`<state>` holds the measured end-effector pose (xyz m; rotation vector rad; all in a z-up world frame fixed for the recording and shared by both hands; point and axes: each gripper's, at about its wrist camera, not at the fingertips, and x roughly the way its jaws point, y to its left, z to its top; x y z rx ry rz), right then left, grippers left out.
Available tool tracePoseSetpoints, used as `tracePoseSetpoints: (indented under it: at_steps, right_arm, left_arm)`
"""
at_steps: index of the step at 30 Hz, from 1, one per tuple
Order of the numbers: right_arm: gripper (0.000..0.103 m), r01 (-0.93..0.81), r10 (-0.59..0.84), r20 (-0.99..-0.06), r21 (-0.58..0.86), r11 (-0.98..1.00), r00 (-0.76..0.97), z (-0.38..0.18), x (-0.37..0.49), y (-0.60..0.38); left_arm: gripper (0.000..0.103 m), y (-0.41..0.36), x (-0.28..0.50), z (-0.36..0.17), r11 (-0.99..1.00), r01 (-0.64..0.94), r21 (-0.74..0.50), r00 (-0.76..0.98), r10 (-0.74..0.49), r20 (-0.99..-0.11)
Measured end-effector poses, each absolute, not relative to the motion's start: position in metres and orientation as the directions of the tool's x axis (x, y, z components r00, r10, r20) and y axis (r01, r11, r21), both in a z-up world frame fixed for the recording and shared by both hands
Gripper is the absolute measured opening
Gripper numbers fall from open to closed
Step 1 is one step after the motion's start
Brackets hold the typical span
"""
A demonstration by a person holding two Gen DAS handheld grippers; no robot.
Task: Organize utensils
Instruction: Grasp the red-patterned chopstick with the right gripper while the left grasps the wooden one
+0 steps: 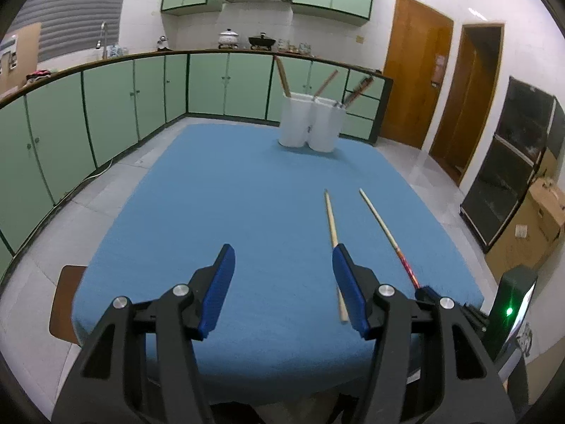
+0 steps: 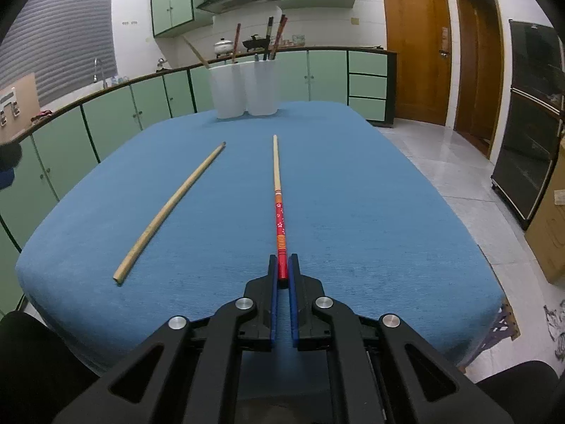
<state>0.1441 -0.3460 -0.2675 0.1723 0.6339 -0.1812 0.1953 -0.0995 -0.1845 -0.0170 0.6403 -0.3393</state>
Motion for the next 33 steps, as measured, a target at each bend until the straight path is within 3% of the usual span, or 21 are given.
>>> tracePoseSetpoints:
  at_steps: [11,20,21,22,23,24,25,29,33]
  right_arm:
    - [0.011,0.207,-0.1,-0.602,0.11,0.972,0.792,-0.267,0.133,-0.359]
    - [0.016,0.181,-0.091,-0.596,0.093,0.979,0.798,-0.269,0.131,-0.358]
    - [0.016,0.179,-0.091,-0.595,0.089,0.98,0.798,-0.268,0.132,-0.358]
    - [0.016,0.176,-0.091,-0.594,0.086,0.981,0.799,-0.269,0.132,-0.358]
    - [0.016,0.172,-0.09,-0.594,0.083,0.982,0.799,-0.269,0.131,-0.357]
    - [0.016,0.165,-0.088,-0.594,0.076,0.983,0.799,-0.269,0.131,-0.355]
    - [0.016,0.159,-0.085,-0.595,0.073,0.985,0.8,-0.269,0.132,-0.354]
    - [0.006,0.153,-0.083,-0.595,0.068,0.986,0.799,-0.268,0.132,-0.353]
    - [0.005,0.156,-0.076,-0.583,0.087,0.984,0.809,-0.259,0.129,-0.355]
  left_arm:
    - [0.056,-0.161,0.191,-0.257,0.92,0.389,-0.036,0.675,-0.312,-0.668]
    - [0.058,-0.165,0.198,-0.271,0.923,0.385,-0.009,0.678,-0.29,-0.676]
    - [0.056,-0.166,0.197,-0.272,0.921,0.388,-0.011,0.678,-0.294,-0.673]
    - [0.041,-0.166,0.197,-0.272,0.918,0.395,-0.016,0.679,-0.304,-0.669]
    - [0.032,-0.168,0.195,-0.272,0.913,0.408,-0.024,0.672,-0.318,-0.668]
    - [0.015,-0.169,0.194,-0.272,0.908,0.417,-0.031,0.668,-0.33,-0.667]
    - [0.007,-0.169,0.194,-0.273,0.904,0.427,-0.041,0.662,-0.343,-0.667]
    - [0.006,-0.172,0.194,-0.271,0.896,0.437,-0.071,0.652,-0.37,-0.661]
    - [0.006,-0.169,0.194,-0.257,0.897,0.43,-0.102,0.66,-0.39,-0.642]
